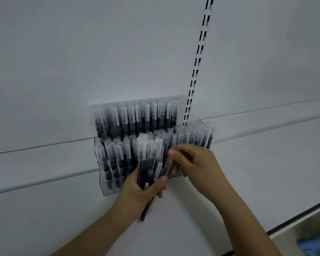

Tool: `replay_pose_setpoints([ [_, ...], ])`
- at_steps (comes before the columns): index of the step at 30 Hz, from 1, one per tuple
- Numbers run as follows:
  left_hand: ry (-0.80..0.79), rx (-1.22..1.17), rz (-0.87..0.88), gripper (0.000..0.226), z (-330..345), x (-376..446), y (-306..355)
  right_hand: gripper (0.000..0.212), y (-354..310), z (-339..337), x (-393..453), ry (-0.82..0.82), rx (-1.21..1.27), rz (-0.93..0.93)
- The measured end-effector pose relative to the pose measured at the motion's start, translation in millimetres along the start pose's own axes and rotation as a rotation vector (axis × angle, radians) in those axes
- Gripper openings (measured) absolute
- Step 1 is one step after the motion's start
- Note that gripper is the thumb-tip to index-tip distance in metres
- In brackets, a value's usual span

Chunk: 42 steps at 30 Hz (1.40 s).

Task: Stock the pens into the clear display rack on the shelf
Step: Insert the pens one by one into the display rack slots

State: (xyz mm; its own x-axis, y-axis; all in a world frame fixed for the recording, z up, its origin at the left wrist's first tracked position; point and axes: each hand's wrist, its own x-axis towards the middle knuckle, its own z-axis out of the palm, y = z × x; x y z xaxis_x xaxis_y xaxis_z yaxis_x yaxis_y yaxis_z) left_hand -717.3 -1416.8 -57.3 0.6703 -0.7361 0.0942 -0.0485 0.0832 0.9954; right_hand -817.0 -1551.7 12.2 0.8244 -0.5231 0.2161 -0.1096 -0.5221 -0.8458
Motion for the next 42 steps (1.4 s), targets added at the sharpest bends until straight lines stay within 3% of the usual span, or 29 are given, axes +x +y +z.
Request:
replay_pose_setpoints([
  [5,-0.004,-0.035,-0.012,0.042,0,-1,1,0.013,-16,-33,11,0.258,0.011,-0.057],
  [9,-0.016,0.002,-0.004,0.037,-1,0,0,0.009,-35,-64,26,0.627,0.121,-0.215],
  [13,-0.014,-0.002,-0.008,0.045,-2,0,-1,0.01,-45,-78,45,0.835,0.008,-0.368],
  [16,-0.005,-0.001,0.004,0.037,-1,0,-2,0.009,-40,-71,65,0.804,-0.049,-0.404],
  [28,-0.012,0.008,-0.005,0.035,-2,-1,-1,0.003,-9,-49,95,0.312,-0.428,-0.441],
  [34,-0.029,0.001,0.001,0.036,-2,-1,0,0.004,-8,-46,98,0.234,-0.527,-0.471],
  [38,-0.029,0.005,0.002,0.031,-2,-2,-1,0.006,-5,-46,92,0.298,-0.595,-0.431],
  [42,-0.032,-0.002,0.008,0.035,-1,-2,2,0.024,-10,-41,70,0.389,-0.522,-0.334],
])
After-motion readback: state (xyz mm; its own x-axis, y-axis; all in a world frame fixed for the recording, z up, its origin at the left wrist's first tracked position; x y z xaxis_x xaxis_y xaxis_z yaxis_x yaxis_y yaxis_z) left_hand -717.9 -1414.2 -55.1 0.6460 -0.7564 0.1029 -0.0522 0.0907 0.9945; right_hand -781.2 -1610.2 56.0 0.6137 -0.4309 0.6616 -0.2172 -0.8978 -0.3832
